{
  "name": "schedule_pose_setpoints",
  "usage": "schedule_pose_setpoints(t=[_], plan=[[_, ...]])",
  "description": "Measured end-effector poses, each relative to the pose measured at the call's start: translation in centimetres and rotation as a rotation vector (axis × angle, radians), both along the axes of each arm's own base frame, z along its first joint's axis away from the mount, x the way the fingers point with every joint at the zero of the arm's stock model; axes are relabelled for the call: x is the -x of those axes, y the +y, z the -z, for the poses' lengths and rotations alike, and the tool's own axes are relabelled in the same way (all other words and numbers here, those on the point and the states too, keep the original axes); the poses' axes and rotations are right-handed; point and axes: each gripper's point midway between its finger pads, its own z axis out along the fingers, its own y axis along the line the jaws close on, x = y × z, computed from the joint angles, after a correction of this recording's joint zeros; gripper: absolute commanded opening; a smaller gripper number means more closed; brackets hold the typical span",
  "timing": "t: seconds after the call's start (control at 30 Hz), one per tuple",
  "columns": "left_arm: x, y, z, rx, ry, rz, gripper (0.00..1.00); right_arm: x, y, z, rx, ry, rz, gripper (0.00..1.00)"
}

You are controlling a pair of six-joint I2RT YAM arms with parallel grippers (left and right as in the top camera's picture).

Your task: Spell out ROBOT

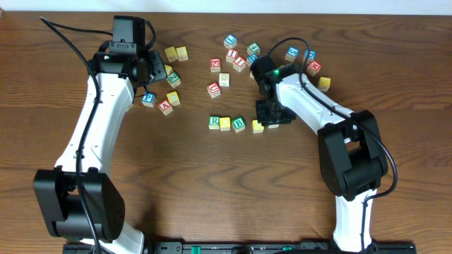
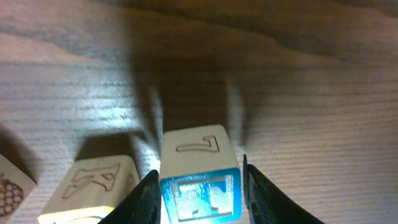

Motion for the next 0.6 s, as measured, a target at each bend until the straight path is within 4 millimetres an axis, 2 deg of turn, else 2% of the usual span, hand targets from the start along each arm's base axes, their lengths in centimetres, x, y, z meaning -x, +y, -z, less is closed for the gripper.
schedule_pose_setpoints(t=[0.2, 0.27, 0.5, 0.6], plan=[[0.0, 0.0, 0.0, 0.000, 0.000, 0.000, 0.47, 1.0, -0.3, -0.2, 0.010, 0.042, 0.000, 0.36], [0.0, 0.0, 0.0, -0.002, 0.002, 0.003, 0.38, 1.0, -0.2, -0.7, 0.008, 0.054, 0.000, 0.35], [1.7, -0.5, 0.5, -0.021, 0.063, 0.043, 0.35, -0.5, -0.3, -4.6, -0.019, 0.026, 0.023, 0.34], [2.9, -1.4, -0.3, -0.026, 0.077, 0.072, 0.26, -0.7, -1.2, -6.5, -0.028, 0.006, 0.045, 0.34]])
